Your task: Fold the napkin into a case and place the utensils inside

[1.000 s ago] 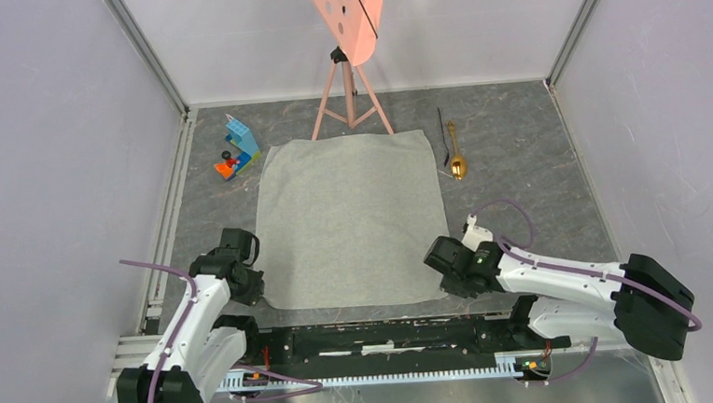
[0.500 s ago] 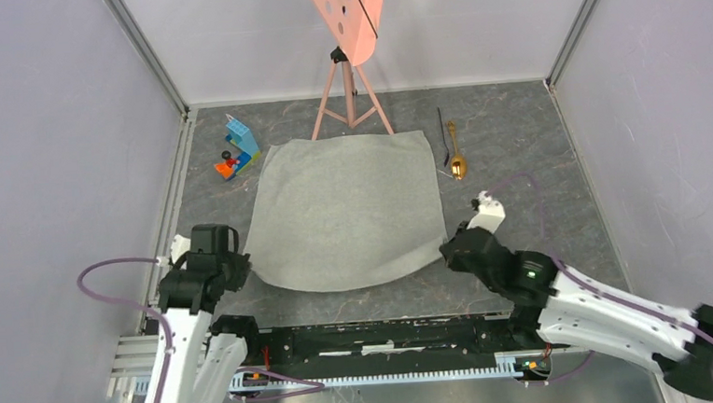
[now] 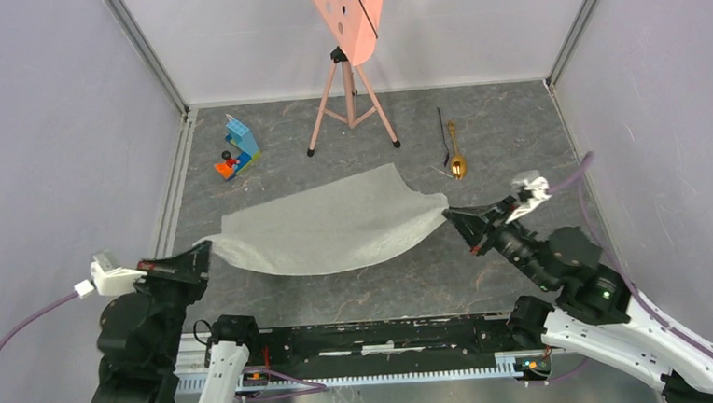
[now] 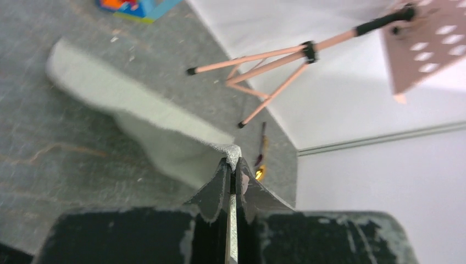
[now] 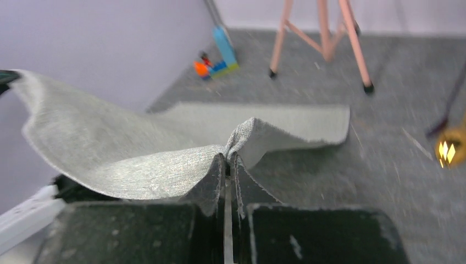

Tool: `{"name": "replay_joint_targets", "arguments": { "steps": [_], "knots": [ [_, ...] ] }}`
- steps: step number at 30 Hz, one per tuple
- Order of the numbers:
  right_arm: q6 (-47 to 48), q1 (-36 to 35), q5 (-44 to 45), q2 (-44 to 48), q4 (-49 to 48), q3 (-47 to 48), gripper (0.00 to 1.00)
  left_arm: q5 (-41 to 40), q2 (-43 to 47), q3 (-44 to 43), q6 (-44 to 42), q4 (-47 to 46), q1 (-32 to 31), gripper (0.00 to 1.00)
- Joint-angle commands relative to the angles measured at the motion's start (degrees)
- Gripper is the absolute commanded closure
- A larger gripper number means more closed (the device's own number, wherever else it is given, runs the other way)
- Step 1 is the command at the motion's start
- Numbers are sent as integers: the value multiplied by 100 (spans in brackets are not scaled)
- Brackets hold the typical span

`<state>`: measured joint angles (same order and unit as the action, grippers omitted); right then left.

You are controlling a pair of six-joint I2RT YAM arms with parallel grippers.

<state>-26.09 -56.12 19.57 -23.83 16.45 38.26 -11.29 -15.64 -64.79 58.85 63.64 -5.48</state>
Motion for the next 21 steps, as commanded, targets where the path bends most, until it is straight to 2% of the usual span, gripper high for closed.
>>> {"name": "replay_joint_targets", "arguments": {
  "steps": [1,8,12,14,16,20,21],
  "knots": [
    [930,3,-1232,347,-753,766,100,346,-181,-955,-927,-703,16,98],
    [1081,154,-2547,242,-845,1848,100,581,-725,-2560,-1782,-1135,15,98],
    [848,571,-2977,149,-1367,2065,100,883,-893,-2821,-1801,-1753,19,98],
    [770,681,-2390,27,-1310,2035,100,781,-993,-2686,-1696,-1964,20,98],
    [766,672,-1423,-159,-1171,1941,100,700,-1170,-2366,-1632,-2193,15,98],
    [898,675,808,-891,-860,1980,100,115,-2036,-1963,-1379,-2141,22,98],
    [1019,668,1114,-1158,-884,2022,100,69,-2298,-1892,-1381,-2168,18,98]
  ]
}}
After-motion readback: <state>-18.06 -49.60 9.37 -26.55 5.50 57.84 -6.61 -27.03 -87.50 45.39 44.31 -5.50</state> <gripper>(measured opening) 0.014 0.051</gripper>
